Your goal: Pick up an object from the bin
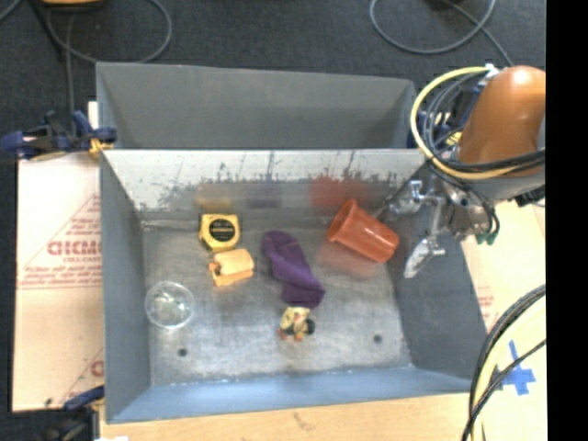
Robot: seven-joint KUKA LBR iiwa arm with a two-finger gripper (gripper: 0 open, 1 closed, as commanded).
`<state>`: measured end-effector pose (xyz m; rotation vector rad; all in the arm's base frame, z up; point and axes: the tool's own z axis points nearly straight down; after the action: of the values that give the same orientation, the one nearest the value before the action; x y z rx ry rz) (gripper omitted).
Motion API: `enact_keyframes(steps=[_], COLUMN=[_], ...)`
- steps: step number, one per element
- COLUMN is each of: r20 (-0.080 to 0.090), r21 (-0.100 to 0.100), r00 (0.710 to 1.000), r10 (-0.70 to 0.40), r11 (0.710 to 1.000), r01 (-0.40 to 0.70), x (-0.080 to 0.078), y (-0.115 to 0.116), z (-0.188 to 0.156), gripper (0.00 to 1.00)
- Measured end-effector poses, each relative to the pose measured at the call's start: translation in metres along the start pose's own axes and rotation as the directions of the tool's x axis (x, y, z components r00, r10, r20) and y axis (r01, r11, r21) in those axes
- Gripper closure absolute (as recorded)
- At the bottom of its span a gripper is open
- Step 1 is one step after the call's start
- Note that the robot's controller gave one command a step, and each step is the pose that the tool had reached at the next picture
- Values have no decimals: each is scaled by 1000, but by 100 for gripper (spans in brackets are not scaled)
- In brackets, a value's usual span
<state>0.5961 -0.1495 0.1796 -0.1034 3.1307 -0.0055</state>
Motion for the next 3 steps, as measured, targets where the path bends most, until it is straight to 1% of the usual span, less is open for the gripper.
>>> enact_keyframes(steps=[1, 2, 3], r20=[-3, -3, 0], r21=[-2, -1, 0], r00=[984, 890, 907], r10=[177, 455, 421], r11=[984, 890, 907], r01=[-177, -455, -421], x=[-19, -32, -31], y=[9, 1, 9], z=[21, 41, 98], gripper=[0, 0, 0])
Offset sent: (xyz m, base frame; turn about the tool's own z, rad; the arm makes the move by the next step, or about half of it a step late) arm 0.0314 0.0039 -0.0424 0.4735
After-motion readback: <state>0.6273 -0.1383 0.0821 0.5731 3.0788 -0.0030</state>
